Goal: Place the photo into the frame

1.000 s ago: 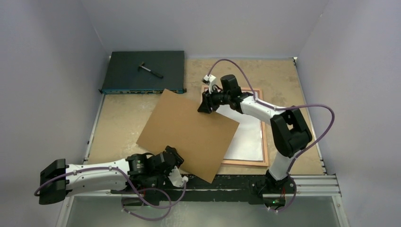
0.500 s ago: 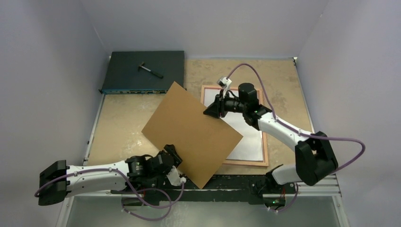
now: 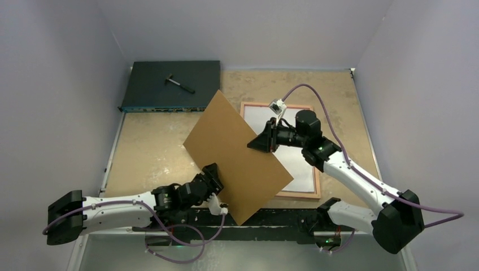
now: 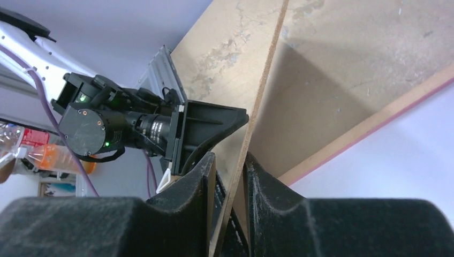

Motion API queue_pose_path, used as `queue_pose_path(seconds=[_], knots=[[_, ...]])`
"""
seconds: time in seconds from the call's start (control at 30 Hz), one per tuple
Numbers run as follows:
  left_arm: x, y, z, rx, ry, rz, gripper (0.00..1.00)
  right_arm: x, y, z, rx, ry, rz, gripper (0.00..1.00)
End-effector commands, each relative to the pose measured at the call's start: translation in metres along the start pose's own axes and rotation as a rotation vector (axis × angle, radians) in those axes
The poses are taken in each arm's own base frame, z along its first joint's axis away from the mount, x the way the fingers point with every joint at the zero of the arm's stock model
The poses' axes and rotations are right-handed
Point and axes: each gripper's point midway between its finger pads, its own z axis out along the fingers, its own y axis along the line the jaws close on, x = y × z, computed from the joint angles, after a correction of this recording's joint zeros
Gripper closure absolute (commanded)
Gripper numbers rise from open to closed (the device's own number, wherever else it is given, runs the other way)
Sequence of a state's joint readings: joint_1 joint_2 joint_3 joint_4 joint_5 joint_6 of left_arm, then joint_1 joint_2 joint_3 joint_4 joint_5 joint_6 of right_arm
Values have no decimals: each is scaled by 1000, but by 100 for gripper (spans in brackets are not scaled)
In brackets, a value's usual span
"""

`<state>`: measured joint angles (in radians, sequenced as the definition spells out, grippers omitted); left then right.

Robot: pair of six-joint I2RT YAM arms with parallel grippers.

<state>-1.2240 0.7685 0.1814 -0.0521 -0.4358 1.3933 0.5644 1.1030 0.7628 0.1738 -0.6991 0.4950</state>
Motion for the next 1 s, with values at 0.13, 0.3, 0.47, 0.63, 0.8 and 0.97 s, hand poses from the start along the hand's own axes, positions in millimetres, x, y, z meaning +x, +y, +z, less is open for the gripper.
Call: queue_pose_path(seconds=[0.13,0.3,0.47,0.63,0.8,0.97], knots=[[4,37,-2,-119,36,-32,41,7,22,-20,90,88,117,100],[12,65,-7,-124,70,-190,31,-43,23,-36,227,-62,25,100],[27,74,-4,-66,105,-324,27,-63,40,-45,208,-108,-47,100],[25,58,0,-36,85,-270,28,-34,27,-33,193,28,-11,79],[25,44,6,-11,93,-239,30,-18,24,-32,181,82,16,79],[24,45,7,-14,91,-235,31,-19,27,-34,182,93,19,87]])
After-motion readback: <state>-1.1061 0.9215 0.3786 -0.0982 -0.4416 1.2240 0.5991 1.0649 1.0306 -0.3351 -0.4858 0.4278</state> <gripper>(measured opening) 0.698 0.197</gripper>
